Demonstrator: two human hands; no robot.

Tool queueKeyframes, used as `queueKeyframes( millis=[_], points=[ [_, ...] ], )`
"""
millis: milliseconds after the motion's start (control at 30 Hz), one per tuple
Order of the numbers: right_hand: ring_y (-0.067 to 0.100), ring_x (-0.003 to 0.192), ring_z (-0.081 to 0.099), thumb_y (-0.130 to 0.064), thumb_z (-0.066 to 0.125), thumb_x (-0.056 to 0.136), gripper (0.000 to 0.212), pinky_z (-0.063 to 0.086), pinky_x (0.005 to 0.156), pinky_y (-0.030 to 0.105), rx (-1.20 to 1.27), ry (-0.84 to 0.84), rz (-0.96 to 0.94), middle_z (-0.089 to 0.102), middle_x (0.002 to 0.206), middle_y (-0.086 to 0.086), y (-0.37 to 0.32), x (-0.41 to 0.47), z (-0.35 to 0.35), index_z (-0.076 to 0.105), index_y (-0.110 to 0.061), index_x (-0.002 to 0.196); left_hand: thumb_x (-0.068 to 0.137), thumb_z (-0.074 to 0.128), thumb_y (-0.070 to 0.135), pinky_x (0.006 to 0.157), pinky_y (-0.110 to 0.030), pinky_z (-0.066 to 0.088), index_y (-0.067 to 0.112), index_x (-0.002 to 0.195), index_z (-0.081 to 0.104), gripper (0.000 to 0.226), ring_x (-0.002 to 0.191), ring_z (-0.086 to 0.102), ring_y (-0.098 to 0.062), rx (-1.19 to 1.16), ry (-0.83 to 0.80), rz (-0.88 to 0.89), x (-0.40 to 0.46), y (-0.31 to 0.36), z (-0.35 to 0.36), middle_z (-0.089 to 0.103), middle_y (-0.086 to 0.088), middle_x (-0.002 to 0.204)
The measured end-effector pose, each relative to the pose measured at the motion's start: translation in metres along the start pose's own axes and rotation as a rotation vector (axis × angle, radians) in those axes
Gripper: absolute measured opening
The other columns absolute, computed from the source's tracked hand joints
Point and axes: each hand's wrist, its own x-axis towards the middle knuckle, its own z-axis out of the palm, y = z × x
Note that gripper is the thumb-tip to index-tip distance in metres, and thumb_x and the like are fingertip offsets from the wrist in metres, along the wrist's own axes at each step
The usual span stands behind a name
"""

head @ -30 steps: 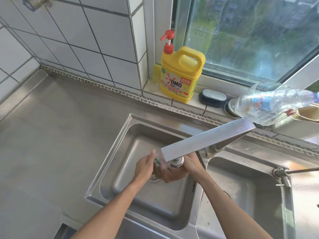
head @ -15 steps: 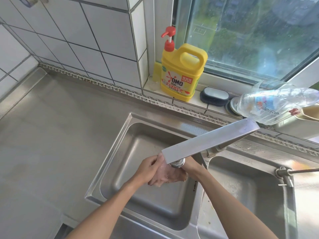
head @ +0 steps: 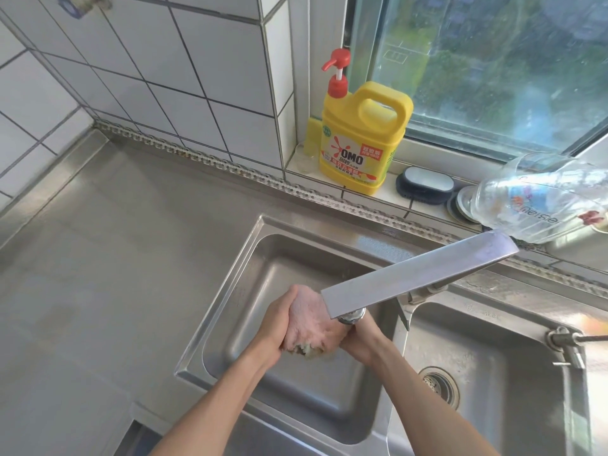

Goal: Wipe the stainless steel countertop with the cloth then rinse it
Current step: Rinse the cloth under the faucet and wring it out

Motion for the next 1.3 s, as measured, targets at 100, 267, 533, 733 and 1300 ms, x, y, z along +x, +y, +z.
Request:
queueKeyframes(
  millis=[100, 267, 533, 733, 1300],
  points=[
    [0.026, 0.105, 0.075, -0.031, 0.045, 0.102, 0.04, 0.061, 0.079, 0.033, -0.027, 0.018, -0.072, 0.078, 0.115, 0.012, -0.006, -0.001, -0.006, 0.083, -0.017, 0.099, 0.109, 0.04, 0.042, 0.064, -0.014, 0.056, 0.008, 0.12, 0.068, 0.046, 0.041, 0.059, 0.001, 0.149, 0.069, 0.061, 0.004, -0.003, -0.003, 0.064, 0.006, 0.046],
    [0.027, 0.095, 0.077, -0.028, 0.067, 0.085, 0.022, 0.061, 0.071, 0.031, 0.025, 0.154, -0.184, 0.08, 0.104, 0.014, -0.008, -0.003, -0.011, 0.083, -0.014, 0.09, 0.105, 0.051, 0.043, 0.053, -0.031, 0.044, 0.0, 0.112, 0.063, 0.046, 0.053, 0.057, -0.012, 0.297, 0.201, 0.123, 0.009, -0.004, 0.01, 0.068, -0.005, 0.073],
    [0.021, 0.071, 0.075, -0.03, 0.051, 0.101, 0.034, 0.056, 0.06, 0.028, -0.011, 0.408, -0.205, 0.078, 0.09, 0.012, -0.002, -0.013, -0.007, 0.073, -0.005, 0.095, 0.105, 0.047, 0.012, 0.043, -0.017, 0.048, 0.002, 0.074, 0.057, 0.034, 0.035, 0.051, -0.008, 0.218, 0.276, 0.027, 0.014, -0.016, 0.051, 0.056, 0.0, 0.043],
    [0.013, 0.068, 0.053, -0.013, 0.063, 0.09, 0.032, 0.042, 0.06, 0.013, -0.434, 0.57, -0.416, 0.057, 0.047, -0.009, 0.0, -0.019, 0.036, 0.052, -0.025, 0.062, 0.106, 0.049, 0.03, 0.063, -0.031, 0.049, 0.022, 0.072, 0.054, 0.035, 0.066, 0.057, -0.024, -0.049, 0.259, -0.154, 0.019, -0.016, 0.086, 0.057, -0.004, 0.071],
    [0.03, 0.088, 0.065, -0.03, 0.063, 0.086, 0.016, 0.057, 0.082, 0.046, -0.748, 0.576, -0.384, 0.072, 0.096, 0.017, -0.022, -0.014, 0.01, 0.06, -0.014, 0.085, 0.104, 0.051, 0.015, 0.03, -0.014, 0.033, 0.019, 0.04, 0.047, 0.064, 0.025, 0.043, -0.01, 0.179, 0.192, -0.281, 0.012, -0.021, 0.103, 0.041, 0.003, 0.03]
  ],
)
